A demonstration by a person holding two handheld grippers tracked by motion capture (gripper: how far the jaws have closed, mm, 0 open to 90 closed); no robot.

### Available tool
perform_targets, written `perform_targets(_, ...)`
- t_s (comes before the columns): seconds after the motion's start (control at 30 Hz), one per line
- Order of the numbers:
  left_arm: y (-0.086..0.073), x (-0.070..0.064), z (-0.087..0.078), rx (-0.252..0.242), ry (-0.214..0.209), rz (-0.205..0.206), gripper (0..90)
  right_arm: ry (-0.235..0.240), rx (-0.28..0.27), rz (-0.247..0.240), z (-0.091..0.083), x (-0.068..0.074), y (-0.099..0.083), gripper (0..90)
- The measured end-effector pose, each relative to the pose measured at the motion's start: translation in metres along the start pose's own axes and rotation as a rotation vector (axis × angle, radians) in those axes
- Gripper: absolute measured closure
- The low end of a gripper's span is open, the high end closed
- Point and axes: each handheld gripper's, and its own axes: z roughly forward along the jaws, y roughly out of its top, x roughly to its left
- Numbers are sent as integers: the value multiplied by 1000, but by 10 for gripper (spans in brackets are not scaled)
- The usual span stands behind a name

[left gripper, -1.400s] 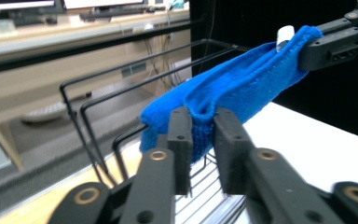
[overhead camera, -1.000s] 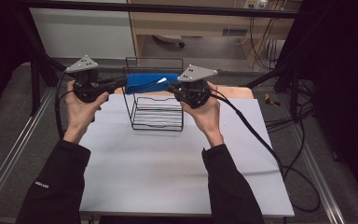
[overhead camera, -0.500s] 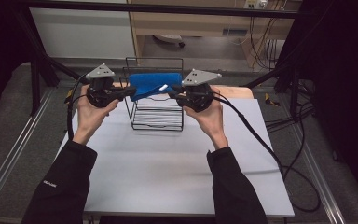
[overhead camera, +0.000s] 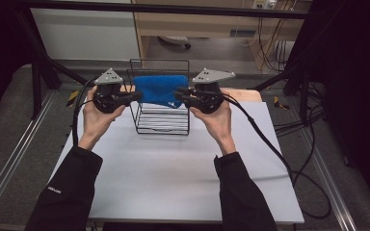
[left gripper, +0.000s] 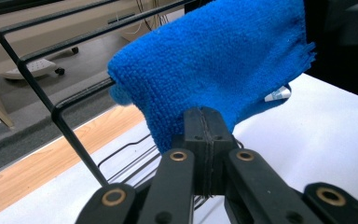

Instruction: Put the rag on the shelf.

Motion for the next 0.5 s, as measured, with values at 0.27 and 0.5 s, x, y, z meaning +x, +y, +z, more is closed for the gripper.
perform_targets(0.27,-9,2,4,3,3,-9,900,-38,37,39,18,-8,-22,835)
perform_targets(0.5,-23,-2,-8,25,-8,-19,788,-13,-41,85,-12,-6,-27,557)
